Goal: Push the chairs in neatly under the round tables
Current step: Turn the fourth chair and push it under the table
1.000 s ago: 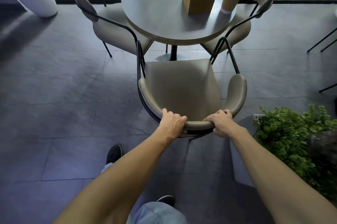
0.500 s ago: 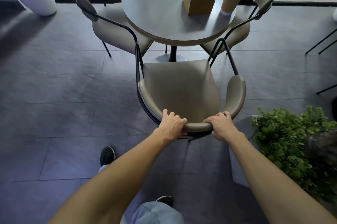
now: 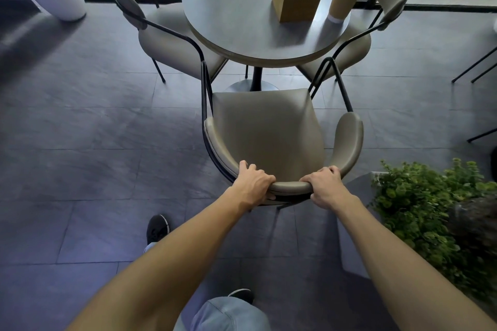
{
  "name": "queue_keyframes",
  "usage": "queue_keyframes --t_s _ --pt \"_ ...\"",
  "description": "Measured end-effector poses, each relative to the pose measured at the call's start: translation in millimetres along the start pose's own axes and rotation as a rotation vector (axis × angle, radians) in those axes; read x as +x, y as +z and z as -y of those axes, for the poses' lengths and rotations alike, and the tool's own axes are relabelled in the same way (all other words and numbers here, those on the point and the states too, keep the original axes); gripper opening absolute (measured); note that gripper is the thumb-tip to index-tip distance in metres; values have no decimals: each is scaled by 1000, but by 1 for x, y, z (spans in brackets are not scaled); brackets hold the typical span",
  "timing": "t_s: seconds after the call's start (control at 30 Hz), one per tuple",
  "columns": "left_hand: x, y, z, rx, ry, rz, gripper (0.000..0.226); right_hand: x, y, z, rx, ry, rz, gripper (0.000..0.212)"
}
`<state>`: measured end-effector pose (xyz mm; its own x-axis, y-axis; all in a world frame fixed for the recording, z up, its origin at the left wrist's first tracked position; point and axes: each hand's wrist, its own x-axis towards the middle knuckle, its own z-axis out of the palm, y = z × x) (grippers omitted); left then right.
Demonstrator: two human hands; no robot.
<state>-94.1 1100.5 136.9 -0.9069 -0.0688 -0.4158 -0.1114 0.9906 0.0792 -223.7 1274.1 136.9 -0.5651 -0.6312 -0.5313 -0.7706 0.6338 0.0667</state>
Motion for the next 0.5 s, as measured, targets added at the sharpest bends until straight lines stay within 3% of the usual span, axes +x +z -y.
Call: queue_keyframes --t_s 0.5 --pt "-6 0 -2 65 -5 -21 38 -9 5 3 13 -3 -35 51"
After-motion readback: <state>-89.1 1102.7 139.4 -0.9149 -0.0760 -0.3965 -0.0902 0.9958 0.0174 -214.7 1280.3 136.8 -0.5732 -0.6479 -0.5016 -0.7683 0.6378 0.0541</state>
